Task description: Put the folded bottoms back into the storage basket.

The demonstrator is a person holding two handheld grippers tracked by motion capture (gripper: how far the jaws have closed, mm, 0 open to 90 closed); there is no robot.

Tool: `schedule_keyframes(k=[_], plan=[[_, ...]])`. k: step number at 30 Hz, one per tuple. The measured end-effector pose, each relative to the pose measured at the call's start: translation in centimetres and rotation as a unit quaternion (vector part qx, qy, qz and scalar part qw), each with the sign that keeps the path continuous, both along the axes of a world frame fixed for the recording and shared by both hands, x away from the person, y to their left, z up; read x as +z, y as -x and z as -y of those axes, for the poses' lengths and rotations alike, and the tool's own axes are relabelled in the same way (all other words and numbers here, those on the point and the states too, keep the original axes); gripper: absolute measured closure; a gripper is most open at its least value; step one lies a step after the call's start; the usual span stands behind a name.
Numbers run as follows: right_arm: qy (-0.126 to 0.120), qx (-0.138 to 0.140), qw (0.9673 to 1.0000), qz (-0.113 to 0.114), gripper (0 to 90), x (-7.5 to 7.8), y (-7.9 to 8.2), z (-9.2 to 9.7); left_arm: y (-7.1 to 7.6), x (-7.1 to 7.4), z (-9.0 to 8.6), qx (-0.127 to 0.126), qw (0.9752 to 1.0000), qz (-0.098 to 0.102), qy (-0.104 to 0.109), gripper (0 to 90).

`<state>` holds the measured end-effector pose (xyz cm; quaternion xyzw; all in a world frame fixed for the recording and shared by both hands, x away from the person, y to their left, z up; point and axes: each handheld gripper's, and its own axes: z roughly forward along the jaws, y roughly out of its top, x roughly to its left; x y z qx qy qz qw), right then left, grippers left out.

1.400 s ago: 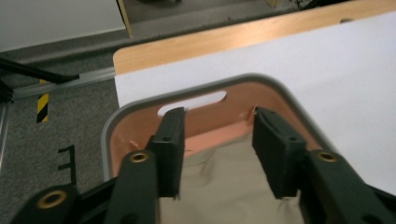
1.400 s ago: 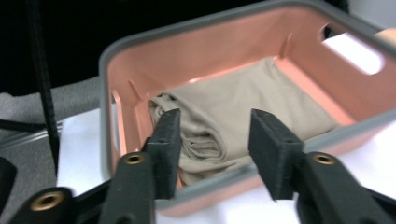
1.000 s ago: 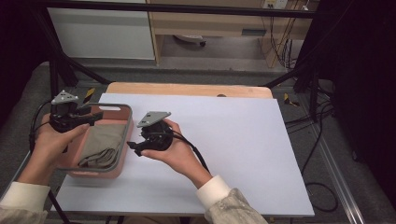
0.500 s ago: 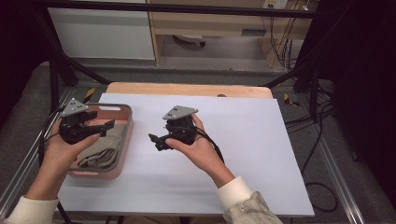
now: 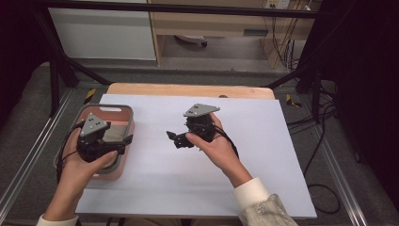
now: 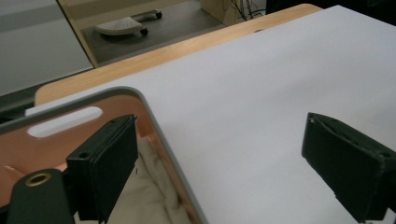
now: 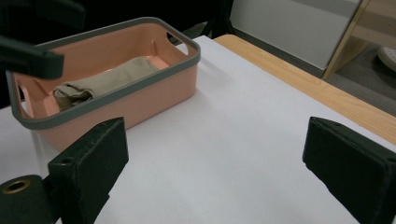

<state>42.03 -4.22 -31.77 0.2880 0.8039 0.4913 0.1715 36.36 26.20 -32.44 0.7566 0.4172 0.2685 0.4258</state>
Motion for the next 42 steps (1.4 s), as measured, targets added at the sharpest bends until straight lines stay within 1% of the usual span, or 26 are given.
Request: schedule_keyframes(k=[2, 3, 5, 8, 10, 12, 13, 16, 21, 25, 33, 37, 39, 42], plan=[[0.000, -0.003, 1.0000, -0.001, 8.1, 0.0, -0.1, 0.7, 0.2, -0.6, 0.4, -0.005, 1.0000, -0.004, 0.007, 10.9], [0.001, -0.004, 1.0000, 0.000, 8.1, 0.0, -0.1, 1.0, 0.3, -0.9, 0.6, -0.007, 1.0000, -0.006, 0.003, 10.9], [0.005, -0.008, 0.9999, 0.005, 8.2, 0.0, -0.1, 1.7, 0.3, -1.2, 1.0, -0.011, 0.9998, -0.011, -0.014, 10.5], [0.004, -0.014, 0.9999, 0.002, 7.4, -0.1, -0.2, 2.7, 0.6, -1.6, 1.0, -0.008, 0.9999, -0.013, 0.000, 10.0], [0.004, -0.018, 0.9998, 0.001, 6.4, -0.2, -0.2, 3.4, 0.7, -2.0, 0.9, -0.012, 0.9998, -0.016, 0.001, 9.1], [0.003, -0.020, 0.9998, -0.003, 6.5, -0.3, -0.3, 4.0, 0.7, -2.4, 0.7, -0.007, 0.9996, -0.023, 0.012, 9.0], [0.004, -0.022, 0.9997, -0.002, 6.5, -0.4, -0.3, 4.3, 0.7, -2.6, 0.6, -0.010, 0.9993, -0.029, 0.019, 8.9], [0.005, -0.031, 0.9995, -0.003, 6.5, -0.5, -0.3, 5.3, 0.8, -2.9, 0.5, -0.009, 0.9993, -0.032, 0.020, 8.5], [-0.005, -0.052, 0.9986, 0.001, 8.1, -0.4, -0.3, 7.1, 1.0, -3.0, 0.3, -0.006, 0.9994, -0.029, 0.019, 8.3], [-0.013, -0.070, 0.9975, 0.007, 9.7, -0.5, -0.3, 8.8, 1.1, -3.0, 0.3, -0.008, 0.9995, -0.029, 0.010, 7.7], [-0.020, -0.094, 0.9953, 0.008, 7.8, -0.7, 0.1, 11.7, 1.3, -3.0, 0.1, -0.006, 0.9996, -0.026, 0.011, 7.3], [-0.026, -0.111, 0.9935, 0.006, 7.4, -1.1, 0.5, 13.3, 1.3, -3.1, 0.0, -0.005, 0.9996, -0.025, 0.012, 7.1], [-0.032, -0.120, 0.9923, 0.005, 7.4, -1.2, 0.7, 14.2, 1.2, -3.1, -0.1, 0.001, 0.9996, -0.023, 0.013, 7.1], [-0.037, -0.130, 0.9908, 0.003, 7.3, -1.4, 1.1, 15.3, 1.3, -3.1, -0.3, 0.001, 0.9995, -0.025, 0.017, 7.1]])
